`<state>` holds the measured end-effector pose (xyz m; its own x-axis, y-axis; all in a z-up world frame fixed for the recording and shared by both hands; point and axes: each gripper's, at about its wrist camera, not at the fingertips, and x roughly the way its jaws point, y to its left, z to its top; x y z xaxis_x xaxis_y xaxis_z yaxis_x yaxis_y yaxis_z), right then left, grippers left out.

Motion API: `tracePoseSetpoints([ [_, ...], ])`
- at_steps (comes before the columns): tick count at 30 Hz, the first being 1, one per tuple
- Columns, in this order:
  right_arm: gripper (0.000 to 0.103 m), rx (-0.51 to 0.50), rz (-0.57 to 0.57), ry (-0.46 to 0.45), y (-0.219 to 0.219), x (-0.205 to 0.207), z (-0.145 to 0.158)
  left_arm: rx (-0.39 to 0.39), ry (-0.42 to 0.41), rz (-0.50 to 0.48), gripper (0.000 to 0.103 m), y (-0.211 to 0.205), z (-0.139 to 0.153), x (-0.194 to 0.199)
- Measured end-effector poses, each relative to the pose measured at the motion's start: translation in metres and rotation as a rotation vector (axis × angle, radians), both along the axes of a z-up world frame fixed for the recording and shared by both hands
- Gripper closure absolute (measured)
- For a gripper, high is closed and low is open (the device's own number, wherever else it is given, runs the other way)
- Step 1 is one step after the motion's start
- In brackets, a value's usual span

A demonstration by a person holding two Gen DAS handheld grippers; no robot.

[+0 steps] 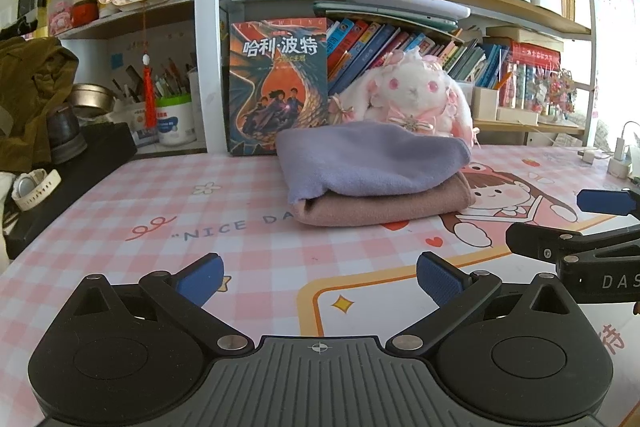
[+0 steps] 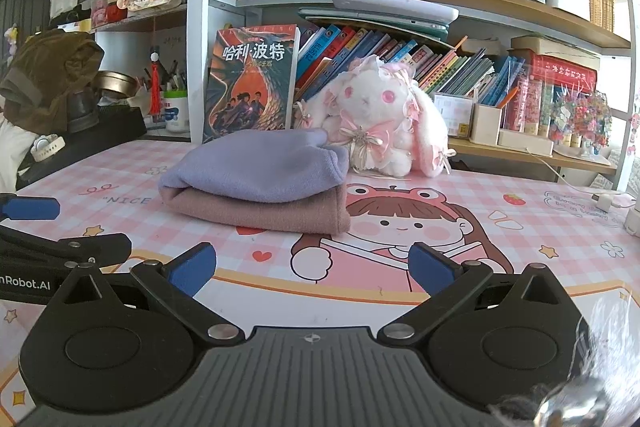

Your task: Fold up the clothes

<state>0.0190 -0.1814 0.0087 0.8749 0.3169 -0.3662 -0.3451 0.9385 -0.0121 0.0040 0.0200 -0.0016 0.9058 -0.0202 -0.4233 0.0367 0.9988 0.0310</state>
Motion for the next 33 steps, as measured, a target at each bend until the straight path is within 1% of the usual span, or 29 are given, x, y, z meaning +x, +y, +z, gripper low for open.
tracePoseSetpoints([
  [25,0.000,-0.007,0.007,0.013,0.0014,0.0008,-0.0009,0.008,0.001,-0.031,0.000,-0.0033,-0.0007,0.0005],
  [33,0.000,-0.001,0.005,0.016,0.0003,0.0004,-0.0016,0.021,0.001,-0.014,0.000,-0.0037,-0.0007,0.0006],
])
